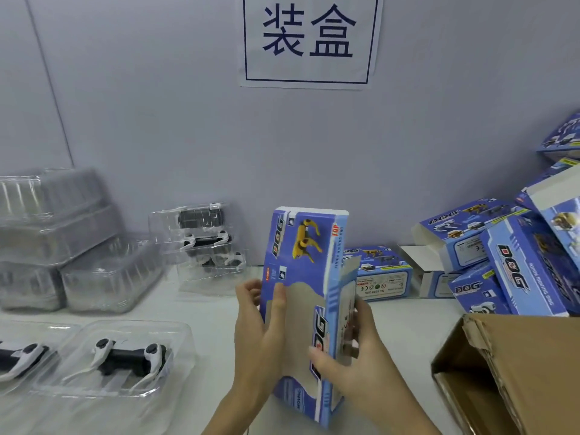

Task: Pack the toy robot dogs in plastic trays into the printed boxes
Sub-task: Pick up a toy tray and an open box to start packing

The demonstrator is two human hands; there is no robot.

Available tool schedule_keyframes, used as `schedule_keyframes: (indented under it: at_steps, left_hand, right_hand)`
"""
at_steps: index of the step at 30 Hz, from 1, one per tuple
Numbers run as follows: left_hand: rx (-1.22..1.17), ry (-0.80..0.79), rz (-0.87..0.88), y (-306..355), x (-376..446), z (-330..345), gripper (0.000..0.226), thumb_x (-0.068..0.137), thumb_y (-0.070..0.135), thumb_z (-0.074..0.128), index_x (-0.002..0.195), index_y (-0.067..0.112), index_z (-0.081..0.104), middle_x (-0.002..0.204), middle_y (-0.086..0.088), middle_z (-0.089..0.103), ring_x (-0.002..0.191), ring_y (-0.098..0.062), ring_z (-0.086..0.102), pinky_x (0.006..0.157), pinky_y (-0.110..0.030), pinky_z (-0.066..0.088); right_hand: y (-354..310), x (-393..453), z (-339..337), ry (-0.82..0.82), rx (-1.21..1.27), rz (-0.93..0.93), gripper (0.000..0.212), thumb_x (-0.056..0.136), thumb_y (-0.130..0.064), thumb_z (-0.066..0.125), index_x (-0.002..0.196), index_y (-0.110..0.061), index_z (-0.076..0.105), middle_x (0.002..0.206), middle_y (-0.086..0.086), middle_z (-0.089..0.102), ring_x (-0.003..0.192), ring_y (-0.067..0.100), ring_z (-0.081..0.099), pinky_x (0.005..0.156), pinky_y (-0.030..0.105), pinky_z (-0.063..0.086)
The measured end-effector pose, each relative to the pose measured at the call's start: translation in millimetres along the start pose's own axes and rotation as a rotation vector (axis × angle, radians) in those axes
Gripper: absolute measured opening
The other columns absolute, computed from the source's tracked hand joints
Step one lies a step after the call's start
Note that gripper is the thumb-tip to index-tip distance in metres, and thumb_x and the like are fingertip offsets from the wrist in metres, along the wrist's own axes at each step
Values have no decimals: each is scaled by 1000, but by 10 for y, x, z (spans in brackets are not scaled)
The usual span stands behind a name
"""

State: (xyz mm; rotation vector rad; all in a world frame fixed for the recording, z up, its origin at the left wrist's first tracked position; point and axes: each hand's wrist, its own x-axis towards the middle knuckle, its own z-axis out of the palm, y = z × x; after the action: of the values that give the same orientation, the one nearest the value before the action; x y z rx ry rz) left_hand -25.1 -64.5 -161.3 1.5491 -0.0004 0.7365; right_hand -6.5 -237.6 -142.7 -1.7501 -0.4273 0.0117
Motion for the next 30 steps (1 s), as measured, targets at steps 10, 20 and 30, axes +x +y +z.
schedule_keyframes:
  at_steps: [10,20,30]
  left_hand:
    - [-26,-464,-103,106,310,-54,91,82,73,68,155,46,21,136,3,62,125,-26,65,94,-39,59]
    - [1649,-369,-402,698,392,-695,82,91,86,20,156,35,25,162,-5,29,148,-34,30,108,-62,46]
    - [1870,-380,-443,323,288,-594,60,104,28,56,154,19,24,159,-38,20,134,-39,49,94,-37,53]
  right_hand:
    - [163,149,-282,70,369,180,60,46,-3,62,101,-25,73,92,10,77,75,21,71,60,30,56]
    - [223,172,-354,236,457,228,54,45,-6,66,99,-13,69,93,12,78,87,35,71,68,42,57]
    - [162,165,-367,160,363,226,61,46,-6,66,106,-20,68,92,7,78,73,20,73,63,35,57]
